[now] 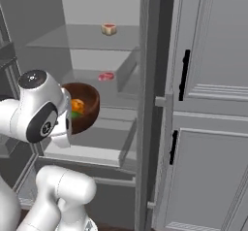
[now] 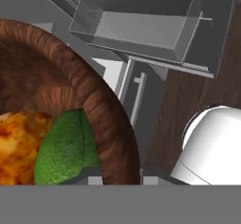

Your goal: Pick the chicken drumstick and avocado from their plates and place them in the bowl. Then put the bowl in the fridge.

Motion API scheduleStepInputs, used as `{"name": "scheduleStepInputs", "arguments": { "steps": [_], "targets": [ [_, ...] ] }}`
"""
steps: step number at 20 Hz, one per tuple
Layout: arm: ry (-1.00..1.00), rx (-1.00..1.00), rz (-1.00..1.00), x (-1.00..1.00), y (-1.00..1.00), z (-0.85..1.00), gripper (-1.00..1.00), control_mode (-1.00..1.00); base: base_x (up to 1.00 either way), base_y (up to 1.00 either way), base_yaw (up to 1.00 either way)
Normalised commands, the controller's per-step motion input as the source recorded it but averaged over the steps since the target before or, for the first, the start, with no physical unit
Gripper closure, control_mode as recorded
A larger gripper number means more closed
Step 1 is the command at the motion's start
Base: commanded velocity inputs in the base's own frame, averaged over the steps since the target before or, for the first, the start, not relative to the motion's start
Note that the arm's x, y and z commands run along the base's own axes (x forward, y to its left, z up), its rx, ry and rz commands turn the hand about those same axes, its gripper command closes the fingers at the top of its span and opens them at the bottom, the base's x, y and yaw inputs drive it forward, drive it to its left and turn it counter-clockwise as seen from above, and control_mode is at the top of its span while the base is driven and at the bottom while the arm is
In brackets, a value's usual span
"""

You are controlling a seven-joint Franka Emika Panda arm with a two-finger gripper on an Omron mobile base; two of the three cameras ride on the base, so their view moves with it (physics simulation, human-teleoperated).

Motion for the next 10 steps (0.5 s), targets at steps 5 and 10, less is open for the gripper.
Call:
{"name": "scheduleStepInputs", "arguments": {
  "steps": [5,10],
  "targets": [
    [0.0,0.0,0.0,0.0,0.0,0.0,1.0,1.0,0.45,0.26,-0.04],
    [0.0,0.0,0.0,0.0,0.0,0.0,1.0,1.0,0.62,-0.19,0.04]
  ]
}}
